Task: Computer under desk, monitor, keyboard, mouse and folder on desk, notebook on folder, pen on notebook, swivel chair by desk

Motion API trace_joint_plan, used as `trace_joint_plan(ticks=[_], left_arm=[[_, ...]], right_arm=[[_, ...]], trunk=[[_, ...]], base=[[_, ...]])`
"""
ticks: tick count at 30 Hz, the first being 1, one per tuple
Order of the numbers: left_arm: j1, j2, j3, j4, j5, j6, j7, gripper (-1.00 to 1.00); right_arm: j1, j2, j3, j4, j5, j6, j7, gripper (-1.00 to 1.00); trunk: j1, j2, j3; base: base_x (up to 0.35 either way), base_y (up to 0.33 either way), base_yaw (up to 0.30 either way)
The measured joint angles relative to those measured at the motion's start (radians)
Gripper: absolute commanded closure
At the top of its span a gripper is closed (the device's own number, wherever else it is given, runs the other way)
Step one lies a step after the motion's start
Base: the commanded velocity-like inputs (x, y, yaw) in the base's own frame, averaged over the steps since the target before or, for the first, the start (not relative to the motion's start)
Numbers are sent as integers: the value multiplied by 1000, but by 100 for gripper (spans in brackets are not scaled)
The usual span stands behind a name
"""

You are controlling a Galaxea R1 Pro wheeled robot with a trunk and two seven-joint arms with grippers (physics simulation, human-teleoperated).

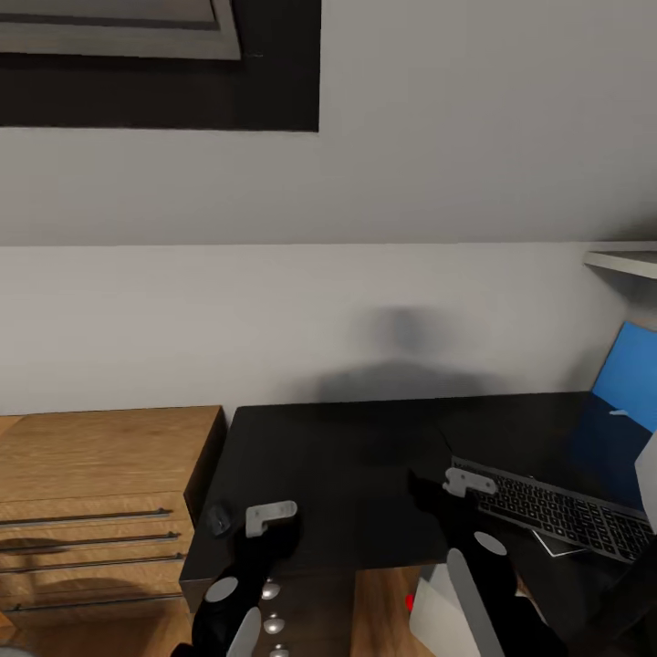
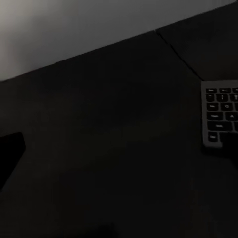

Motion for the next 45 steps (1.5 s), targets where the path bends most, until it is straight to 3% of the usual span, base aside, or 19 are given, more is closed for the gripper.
trace_joint_plan(ticks=[5, 6, 11, 16, 21, 26, 29, 36, 39, 40, 42, 43, 44, 45], left_arm=[[-1, -56, 2, -37, -5, 68, 8, -100], [-4, -68, 2, -45, -5, 106, 16, -100], [-62, -70, 2, -54, -1, 198, 29, -100], [-132, -70, 1, -26, 4, 250, 30, -100], [-160, -70, 1, 25, 15, 267, 27, -100], [-170, -70, 5, 48, 23, 267, 25, -100], [-172, -70, 4, 54, 24, 264, 23, -100], [-174, -67, 4, 40, 24, 265, 23, -100], [-175, -57, 4, 16, 24, 267, 23, -100], [-175, -47, 0, -10, 24, 268, 23, -100], [-176, -45, -9, -15, 26, 269, 23, -100], [-176, -44, -21, -18, 26, 269, 23, -100], [-176, -42, -42, -22, 27, 269, 23, -100], [-176, -42, -46, -22, 26, 269, 22, -100]], right_arm=[[-20, 1, 5, 35, 4, -10, -4, -100], [-52, 1, 6, 59, 7, -12, -5, -100], [-207, -4, 1, 191, 15, -15, -7, -100], [-407, -28, -10, 477, 17, -45, -9, -100], [-596, -55, -18, 847, 13, -199, -10, -100], [-710, -66, -21, 1144, 10, -429, -13, -100], [-746, -70, -23, 1254, 1, -540, -16, -100], [-766, -75, -23, 1318, -37, -604, -16, -100], [-768, -89, -24, 1330, -68, -613, -19, -100], [-769, -124, -26, 1339, -150, -612, -27, -100], [-770, -138, -24, 1341, -198, -600, -28, -100], [-770, -149, -24, 1342, -245, -581, -28, -100], [-770, -184, -24, 1343, -349, -533, -27, -100], [-770, -201, -23, 1344, -382, -519, -26, -100]], trunk=[[0, 0, 0], [0, 0, 0], [0, 0, 0], [0, 0, 0], [0, 0, 0], [0, 0, 0], [0, 0, 0], [0, 0, 0], [0, 0, 0], [0, 0, 0], [0, 0, 0], [0, 0, 0], [0, 0, 0], [0, 0, 0]], base=[[0, 0, 0], [0, 0, 0], [0, 0, 0], [0, 0, 0], [0, 0, 0], [0, 0, 0], [0, 0, 0], [0, 0, 0], [12, 0, 0], [57, 0, 0], [99, 0, 0], [161, 0, 0], [125, 0, 0], [100, 0, 0]])
